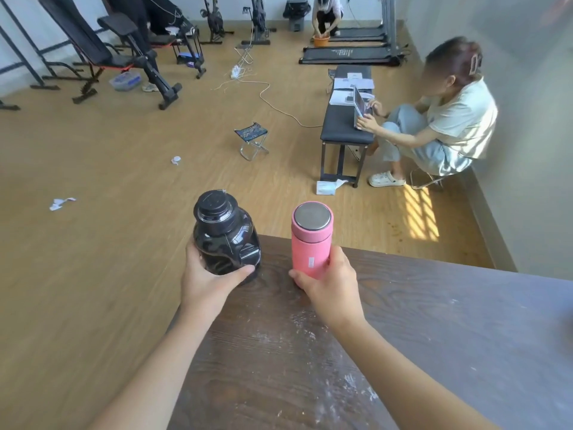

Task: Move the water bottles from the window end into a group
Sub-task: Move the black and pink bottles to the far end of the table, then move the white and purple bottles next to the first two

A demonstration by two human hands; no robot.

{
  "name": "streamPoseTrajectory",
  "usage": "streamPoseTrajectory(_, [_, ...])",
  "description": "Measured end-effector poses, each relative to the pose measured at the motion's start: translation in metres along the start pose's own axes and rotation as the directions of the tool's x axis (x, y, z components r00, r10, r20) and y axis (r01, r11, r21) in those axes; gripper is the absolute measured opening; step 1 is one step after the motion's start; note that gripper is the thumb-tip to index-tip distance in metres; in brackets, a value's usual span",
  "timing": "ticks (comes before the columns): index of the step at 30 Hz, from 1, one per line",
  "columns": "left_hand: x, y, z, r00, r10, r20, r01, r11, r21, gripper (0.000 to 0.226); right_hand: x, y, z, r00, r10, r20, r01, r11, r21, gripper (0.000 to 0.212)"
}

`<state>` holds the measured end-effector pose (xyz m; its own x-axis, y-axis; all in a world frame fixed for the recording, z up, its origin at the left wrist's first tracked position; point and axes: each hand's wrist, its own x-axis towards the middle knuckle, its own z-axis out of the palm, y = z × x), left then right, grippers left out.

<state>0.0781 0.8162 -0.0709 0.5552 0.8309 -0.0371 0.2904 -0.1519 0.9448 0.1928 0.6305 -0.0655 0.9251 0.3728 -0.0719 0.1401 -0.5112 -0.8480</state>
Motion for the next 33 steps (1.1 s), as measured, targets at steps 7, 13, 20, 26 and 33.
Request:
streamPoseTrajectory(7, [-0.075,0.013,0.012,0.971,-0.018,-0.239,0.056,0.987,0.153,0.109,-0.04,0.023,-0.039,0.999,0.009,0.047,-0.011,0.999,0.04,0.094])
streamPoseTrajectory(13, [-0.211,0.035,0.088,0.975,0.163,-0.148,-0.146,0.982,0.119,0.062,-0.109,0.084,-0.138,0.997,0.045,-0.065,-0.038,0.994,0.105,0.082])
streamPoseTrajectory(20, [-0.363,0.063,0.231,0.917,0.285,0.28,-0.304,0.953,0.024,0.053,-0.222,0.194,-0.291,0.968,0.16,-0.191,-0.144,0.985,0.097,0.07])
streamPoseTrajectory(26, [-0.485,0.089,0.336,0.719,0.328,0.613,-0.383,0.923,-0.044,0.053,-0.316,0.279,-0.403,0.924,0.277,-0.262,-0.26,0.961,0.098,0.06])
streamPoseTrajectory(33, [-0.597,0.117,0.412,0.48,0.299,0.825,-0.48,0.876,-0.039,0.065,-0.403,0.355,-0.508,0.8,0.365,-0.476,-0.402,0.915,0.027,0.048])
